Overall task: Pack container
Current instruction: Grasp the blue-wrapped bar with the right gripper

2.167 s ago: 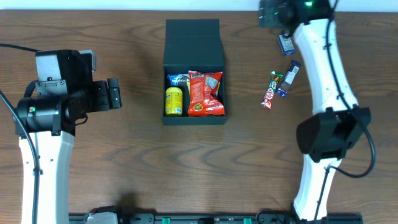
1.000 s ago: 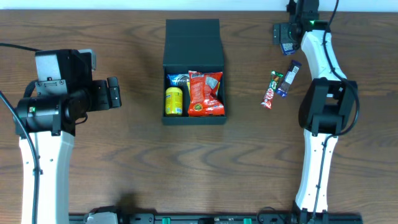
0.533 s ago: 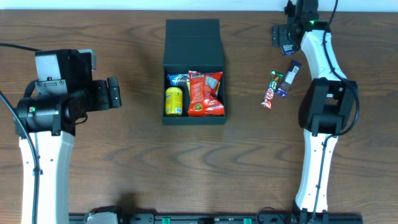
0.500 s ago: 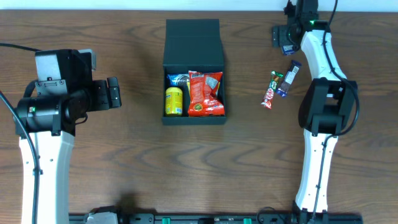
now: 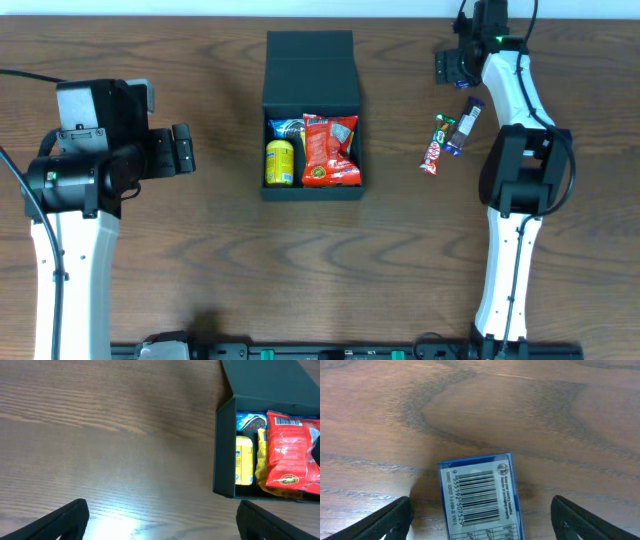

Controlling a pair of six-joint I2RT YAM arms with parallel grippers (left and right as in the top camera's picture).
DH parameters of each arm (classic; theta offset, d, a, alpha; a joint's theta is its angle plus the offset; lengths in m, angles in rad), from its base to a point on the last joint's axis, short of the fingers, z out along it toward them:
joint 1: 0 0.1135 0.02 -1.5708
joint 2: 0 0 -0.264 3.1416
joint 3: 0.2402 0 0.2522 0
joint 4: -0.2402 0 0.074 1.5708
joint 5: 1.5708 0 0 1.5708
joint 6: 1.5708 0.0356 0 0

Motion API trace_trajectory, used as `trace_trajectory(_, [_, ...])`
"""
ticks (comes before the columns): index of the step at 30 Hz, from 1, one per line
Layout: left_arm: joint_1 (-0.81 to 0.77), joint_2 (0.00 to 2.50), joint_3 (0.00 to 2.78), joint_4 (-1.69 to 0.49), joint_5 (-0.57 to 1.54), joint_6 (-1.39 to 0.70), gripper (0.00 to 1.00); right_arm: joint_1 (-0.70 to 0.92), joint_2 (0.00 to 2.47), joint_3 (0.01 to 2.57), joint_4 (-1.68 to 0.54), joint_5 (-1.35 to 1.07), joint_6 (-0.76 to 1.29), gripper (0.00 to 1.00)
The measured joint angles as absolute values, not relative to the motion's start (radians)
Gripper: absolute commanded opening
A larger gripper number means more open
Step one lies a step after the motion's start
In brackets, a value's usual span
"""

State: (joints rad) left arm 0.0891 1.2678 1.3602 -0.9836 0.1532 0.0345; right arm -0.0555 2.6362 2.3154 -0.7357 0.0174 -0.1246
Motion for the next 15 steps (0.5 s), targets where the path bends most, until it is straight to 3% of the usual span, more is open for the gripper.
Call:
trace_trajectory(4, [0.089, 1.268, 1.360, -0.983, 0.153, 0.034, 0.95, -0.055, 2.637, 2.315, -0.737, 0.014, -0.128, 0.59])
trace_trajectory(15, [0.089, 1.268, 1.360, -0.982, 0.151, 0.035, 0.95, -0.052, 2.638, 2.315, -0.744, 0.011, -0.128, 0.39])
